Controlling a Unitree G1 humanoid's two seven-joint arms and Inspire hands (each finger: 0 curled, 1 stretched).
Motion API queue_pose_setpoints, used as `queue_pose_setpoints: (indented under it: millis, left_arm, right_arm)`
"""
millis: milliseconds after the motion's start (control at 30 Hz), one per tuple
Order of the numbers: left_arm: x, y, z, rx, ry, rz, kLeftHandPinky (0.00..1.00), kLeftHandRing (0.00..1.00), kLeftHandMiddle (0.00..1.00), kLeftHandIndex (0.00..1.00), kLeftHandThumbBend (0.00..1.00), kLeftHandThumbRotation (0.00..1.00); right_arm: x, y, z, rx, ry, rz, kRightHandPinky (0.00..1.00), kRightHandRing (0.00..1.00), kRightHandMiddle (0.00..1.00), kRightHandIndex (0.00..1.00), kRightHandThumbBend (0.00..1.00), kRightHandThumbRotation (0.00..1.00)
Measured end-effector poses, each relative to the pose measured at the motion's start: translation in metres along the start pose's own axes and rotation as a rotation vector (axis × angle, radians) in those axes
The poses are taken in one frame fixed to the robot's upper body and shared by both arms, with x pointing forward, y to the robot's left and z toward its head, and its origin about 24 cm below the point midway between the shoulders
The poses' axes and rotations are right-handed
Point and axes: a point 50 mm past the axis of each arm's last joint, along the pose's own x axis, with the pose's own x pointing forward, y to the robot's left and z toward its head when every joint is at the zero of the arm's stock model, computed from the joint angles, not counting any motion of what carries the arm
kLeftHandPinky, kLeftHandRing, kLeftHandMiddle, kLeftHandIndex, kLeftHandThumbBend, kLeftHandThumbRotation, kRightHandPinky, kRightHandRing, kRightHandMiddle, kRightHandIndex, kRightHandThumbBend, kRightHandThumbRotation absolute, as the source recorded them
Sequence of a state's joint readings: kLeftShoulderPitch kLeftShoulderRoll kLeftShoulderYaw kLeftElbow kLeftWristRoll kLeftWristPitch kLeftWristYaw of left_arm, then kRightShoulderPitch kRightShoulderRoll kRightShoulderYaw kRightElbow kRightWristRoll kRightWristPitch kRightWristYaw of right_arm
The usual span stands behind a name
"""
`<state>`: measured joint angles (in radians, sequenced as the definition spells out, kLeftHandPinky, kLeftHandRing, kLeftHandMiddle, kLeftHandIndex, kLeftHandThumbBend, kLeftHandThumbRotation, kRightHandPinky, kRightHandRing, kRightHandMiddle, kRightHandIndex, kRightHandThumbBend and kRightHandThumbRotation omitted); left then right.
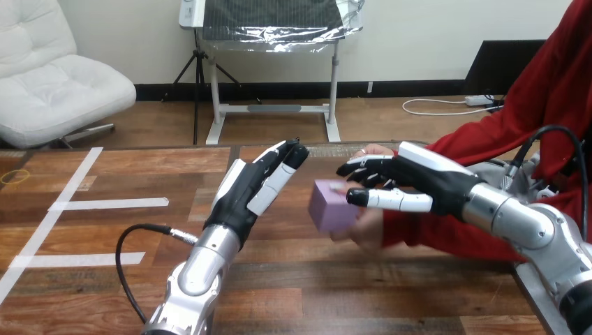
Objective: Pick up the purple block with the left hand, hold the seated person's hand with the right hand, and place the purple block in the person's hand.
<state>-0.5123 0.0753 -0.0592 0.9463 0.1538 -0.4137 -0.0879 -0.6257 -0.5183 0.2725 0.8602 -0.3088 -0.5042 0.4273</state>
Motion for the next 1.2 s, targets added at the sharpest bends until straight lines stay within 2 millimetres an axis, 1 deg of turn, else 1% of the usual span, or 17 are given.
queue_pose_setpoints:
  millis: [233,633,700,767,833,933,1033,1200]
  left_arm:
    - [-0.004,0.000,-0.001,-0.009,-0.013,0.006,1.00,0.95,0.94,0.90,0.92,1.00]
    - [-0.014,0.002,0.002,-0.010,-0.059,0.027,0.99,0.92,0.91,0.89,0.94,1.00]
    - [-0.016,0.002,0.003,-0.010,-0.069,0.034,0.97,0.91,0.90,0.89,0.95,1.00]
    - [-0.019,0.003,0.004,-0.011,-0.081,0.042,0.96,0.90,0.90,0.88,0.96,1.00]
    - [-0.022,0.004,0.004,-0.016,-0.092,0.050,0.95,0.90,0.90,0.88,0.96,1.00]
    - [-0.028,0.005,0.005,-0.032,-0.107,0.061,0.96,0.91,0.90,0.89,0.95,1.00]
    - [-0.034,0.005,0.005,-0.043,-0.120,0.067,0.97,0.91,0.90,0.89,0.93,1.00]
    - [-0.045,0.006,0.003,-0.053,-0.134,0.076,0.95,0.89,0.89,0.88,0.88,1.00]
  right_arm:
    - [-0.003,0.003,0.000,0.020,-0.012,-0.004,0.70,0.80,0.85,0.88,1.00,1.00]
    - [-0.008,0.005,0.000,0.054,-0.039,-0.056,0.73,0.84,0.87,0.88,0.99,1.00]
    - [-0.010,0.005,0.001,0.070,-0.049,-0.077,0.74,0.86,0.88,0.88,0.93,1.00]
    - [-0.012,0.006,0.001,0.091,-0.061,-0.104,0.75,0.87,0.89,0.88,0.89,1.00]
    - [-0.013,0.006,0.001,0.111,-0.071,-0.129,0.76,0.88,0.90,0.89,0.86,1.00]
    - [-0.016,0.008,0.001,0.141,-0.086,-0.167,0.78,0.89,0.90,0.89,0.85,1.00]
    - [-0.019,0.010,0.001,0.170,-0.098,-0.201,0.81,0.91,0.91,0.90,0.88,1.00]
    - [-0.022,0.016,0.002,0.222,-0.119,-0.244,0.83,0.91,0.92,0.91,0.92,1.00]
